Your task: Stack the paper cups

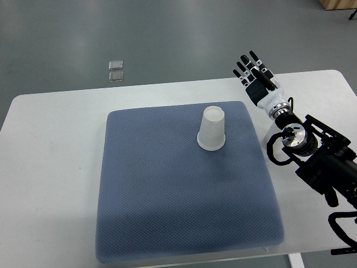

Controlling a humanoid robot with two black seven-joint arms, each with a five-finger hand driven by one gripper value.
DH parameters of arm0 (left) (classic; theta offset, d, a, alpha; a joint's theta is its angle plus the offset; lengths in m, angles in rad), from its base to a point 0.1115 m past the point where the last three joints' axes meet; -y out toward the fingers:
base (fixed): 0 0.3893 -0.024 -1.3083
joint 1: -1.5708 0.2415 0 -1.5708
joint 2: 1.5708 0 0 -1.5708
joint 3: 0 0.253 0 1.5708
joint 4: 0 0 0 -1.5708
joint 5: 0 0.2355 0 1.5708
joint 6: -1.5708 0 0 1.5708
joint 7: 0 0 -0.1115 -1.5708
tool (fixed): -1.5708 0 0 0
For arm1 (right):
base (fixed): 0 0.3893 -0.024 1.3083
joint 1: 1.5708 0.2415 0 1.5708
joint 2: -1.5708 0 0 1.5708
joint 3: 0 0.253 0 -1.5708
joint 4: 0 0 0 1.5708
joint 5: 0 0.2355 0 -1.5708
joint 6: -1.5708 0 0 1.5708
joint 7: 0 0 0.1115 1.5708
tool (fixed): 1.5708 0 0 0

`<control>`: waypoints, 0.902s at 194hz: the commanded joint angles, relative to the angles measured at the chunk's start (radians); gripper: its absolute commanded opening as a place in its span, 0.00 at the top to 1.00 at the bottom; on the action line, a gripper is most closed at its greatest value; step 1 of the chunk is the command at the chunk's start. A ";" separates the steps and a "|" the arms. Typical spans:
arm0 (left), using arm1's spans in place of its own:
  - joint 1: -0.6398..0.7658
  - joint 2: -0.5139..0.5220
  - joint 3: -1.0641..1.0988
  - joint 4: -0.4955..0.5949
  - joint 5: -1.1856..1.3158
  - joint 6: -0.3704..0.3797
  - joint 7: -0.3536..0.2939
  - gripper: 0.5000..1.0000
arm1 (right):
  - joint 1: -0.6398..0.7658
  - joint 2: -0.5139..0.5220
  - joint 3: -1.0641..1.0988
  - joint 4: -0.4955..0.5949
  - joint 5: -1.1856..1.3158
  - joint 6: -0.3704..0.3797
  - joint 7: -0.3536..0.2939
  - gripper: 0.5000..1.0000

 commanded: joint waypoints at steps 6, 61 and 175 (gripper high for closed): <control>-0.001 0.000 0.001 0.000 0.000 0.000 0.000 0.00 | 0.000 0.000 -0.001 0.000 0.000 0.000 0.000 0.14; -0.001 0.000 -0.001 0.000 0.000 0.000 -0.002 0.00 | 0.014 -0.012 -0.039 0.000 -0.023 0.011 -0.009 0.14; -0.001 0.000 -0.003 -0.078 -0.003 0.000 -0.005 0.00 | 0.578 -0.453 -0.875 0.222 -0.750 0.167 -0.193 0.14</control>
